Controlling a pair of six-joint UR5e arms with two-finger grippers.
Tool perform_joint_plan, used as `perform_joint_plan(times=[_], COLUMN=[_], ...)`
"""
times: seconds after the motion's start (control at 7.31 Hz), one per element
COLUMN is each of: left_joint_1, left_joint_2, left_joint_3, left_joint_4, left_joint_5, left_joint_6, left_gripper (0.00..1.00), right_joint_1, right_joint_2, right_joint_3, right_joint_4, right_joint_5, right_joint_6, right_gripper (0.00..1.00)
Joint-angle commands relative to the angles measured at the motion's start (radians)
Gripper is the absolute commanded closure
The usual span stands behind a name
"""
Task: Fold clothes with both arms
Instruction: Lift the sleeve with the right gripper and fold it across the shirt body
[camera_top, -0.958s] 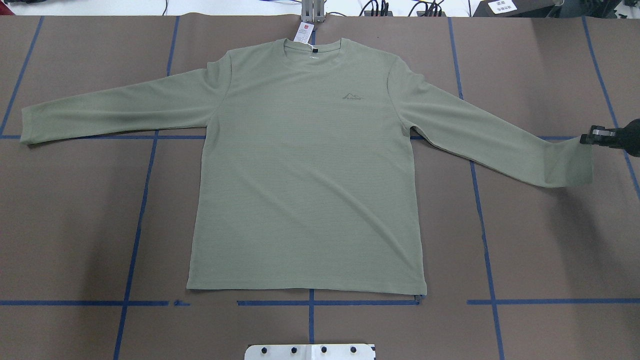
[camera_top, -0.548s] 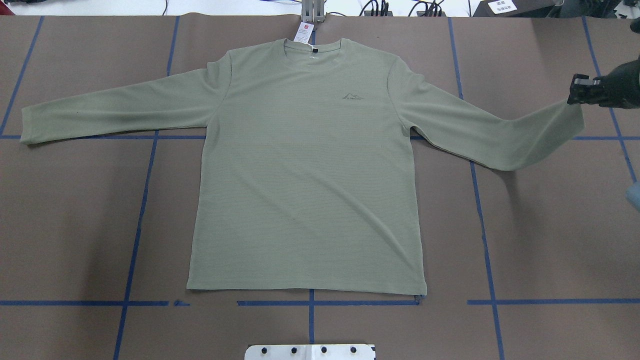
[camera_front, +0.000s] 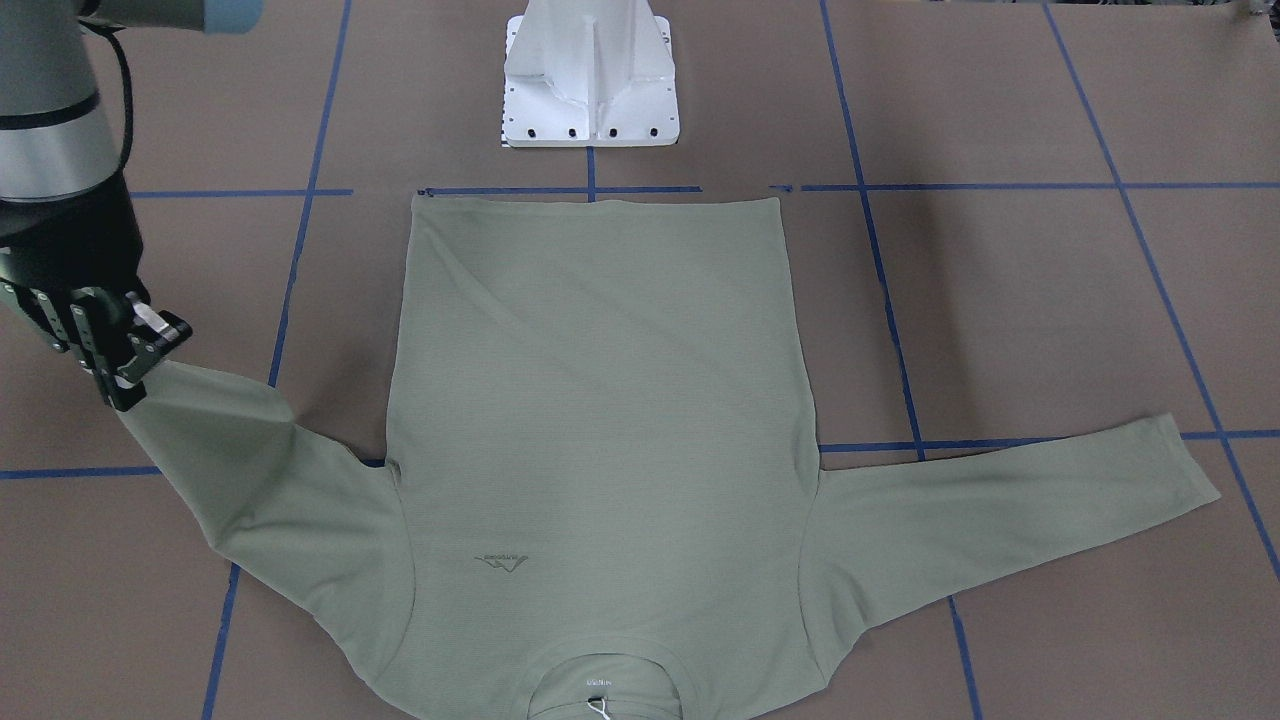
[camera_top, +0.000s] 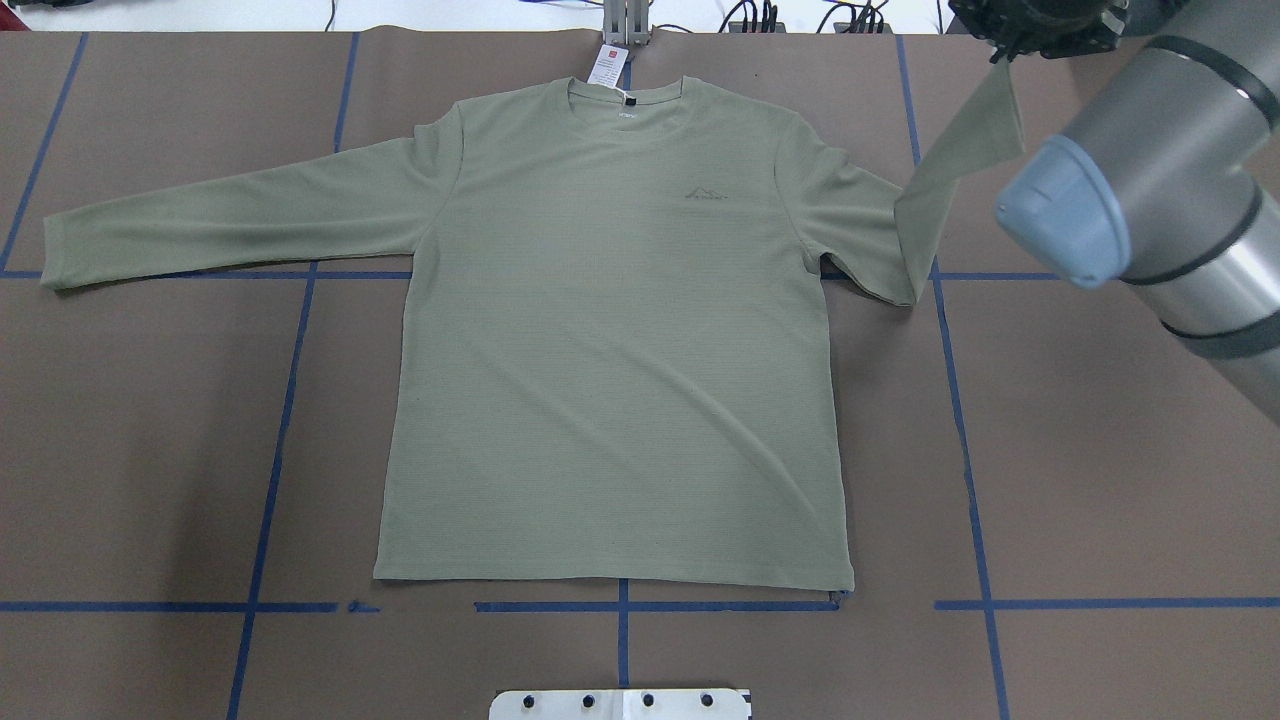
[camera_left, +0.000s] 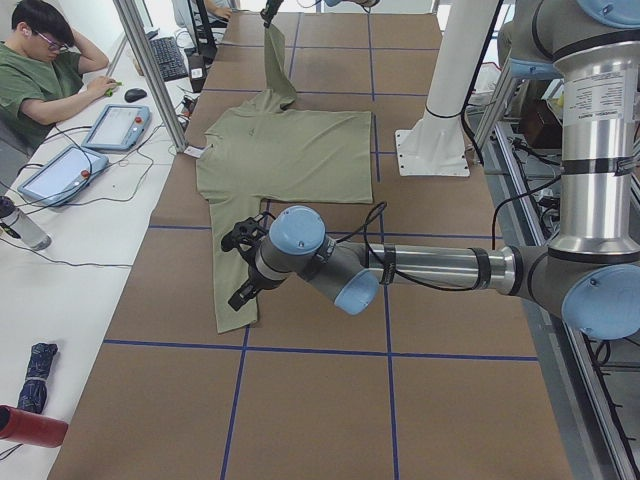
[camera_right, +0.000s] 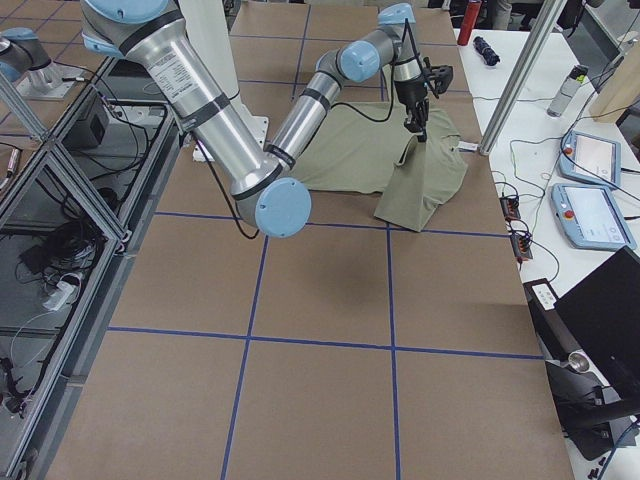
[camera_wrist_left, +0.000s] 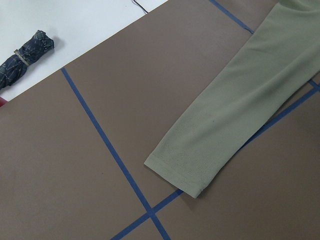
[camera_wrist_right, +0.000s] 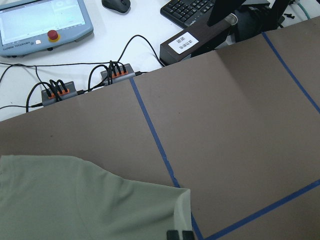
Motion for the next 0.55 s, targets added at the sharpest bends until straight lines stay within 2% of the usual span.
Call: perform_joint_plan(times=[0.0,0.14,0.41], left_joint_1=[0.0,0.0,0.0], left_joint_2=[0.0,0.001,0.003], left_joint_3=[0.0,0.0,0.001], left_joint_4=[0.0,0.0,0.0], left_joint_5=[0.0,0.0,0.0], left_joint_6=[0.0,0.0,0.0], left_gripper=[0.0,0.0,0.0], right_joint_1=[-0.106,-0.174,-0.307], right_joint_2=[0.375,0.51,0.573], right_joint_3=[-0.404,-0.577,-0.813], right_joint_4=[-0.015,0.017,0.314], right_joint_5=[-0.113,-0.191,-0.432], right_joint_6=[0.188,0.229,0.4], right_gripper=[1.0,1.0,1.0])
